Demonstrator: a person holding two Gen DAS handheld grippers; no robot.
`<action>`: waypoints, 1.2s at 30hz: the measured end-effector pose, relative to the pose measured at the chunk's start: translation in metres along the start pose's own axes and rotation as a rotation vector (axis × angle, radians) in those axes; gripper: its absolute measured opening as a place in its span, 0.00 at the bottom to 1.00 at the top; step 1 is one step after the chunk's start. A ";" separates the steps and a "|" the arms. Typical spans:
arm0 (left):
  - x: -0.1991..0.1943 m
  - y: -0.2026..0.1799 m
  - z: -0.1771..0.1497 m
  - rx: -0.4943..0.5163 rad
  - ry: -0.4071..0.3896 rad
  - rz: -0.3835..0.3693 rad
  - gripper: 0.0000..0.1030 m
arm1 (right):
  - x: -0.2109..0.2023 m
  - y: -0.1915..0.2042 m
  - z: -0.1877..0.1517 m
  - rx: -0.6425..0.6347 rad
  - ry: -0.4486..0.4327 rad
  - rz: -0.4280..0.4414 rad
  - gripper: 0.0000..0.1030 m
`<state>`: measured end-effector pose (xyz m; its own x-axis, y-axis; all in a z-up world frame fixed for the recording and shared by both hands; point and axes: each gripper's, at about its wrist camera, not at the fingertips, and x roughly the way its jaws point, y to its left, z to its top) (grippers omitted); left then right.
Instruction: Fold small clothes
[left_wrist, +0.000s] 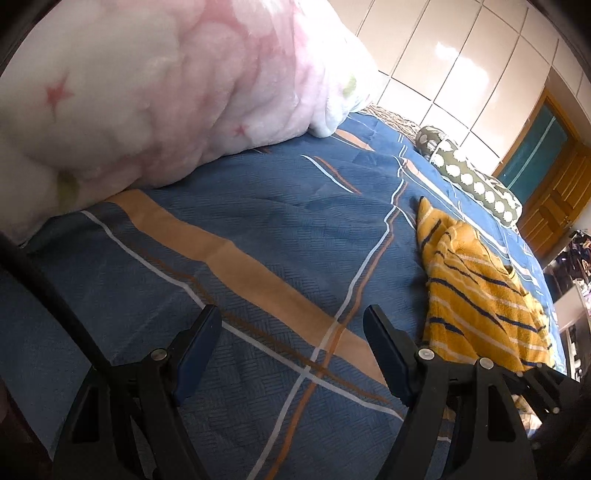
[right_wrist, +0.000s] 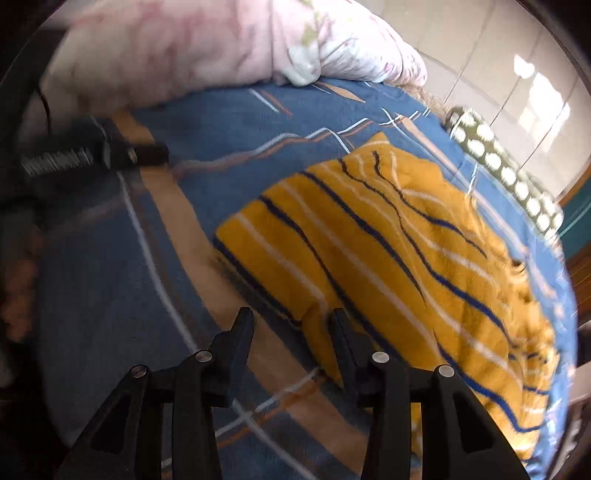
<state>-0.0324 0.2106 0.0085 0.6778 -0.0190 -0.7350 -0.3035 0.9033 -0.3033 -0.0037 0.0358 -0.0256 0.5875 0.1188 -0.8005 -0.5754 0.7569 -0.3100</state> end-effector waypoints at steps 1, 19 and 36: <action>0.000 0.001 0.000 -0.005 0.000 -0.002 0.76 | 0.002 0.005 0.003 -0.024 -0.014 -0.032 0.43; -0.010 -0.005 0.000 -0.028 -0.021 -0.017 0.76 | -0.063 -0.106 0.022 0.526 -0.209 0.008 0.09; -0.024 -0.160 -0.048 0.267 0.099 -0.207 0.76 | -0.091 -0.265 -0.270 1.245 -0.200 0.085 0.12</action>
<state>-0.0321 0.0454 0.0451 0.6346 -0.2431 -0.7336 0.0283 0.9559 -0.2922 -0.0579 -0.3493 -0.0089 0.7134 0.2095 -0.6687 0.2442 0.8201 0.5175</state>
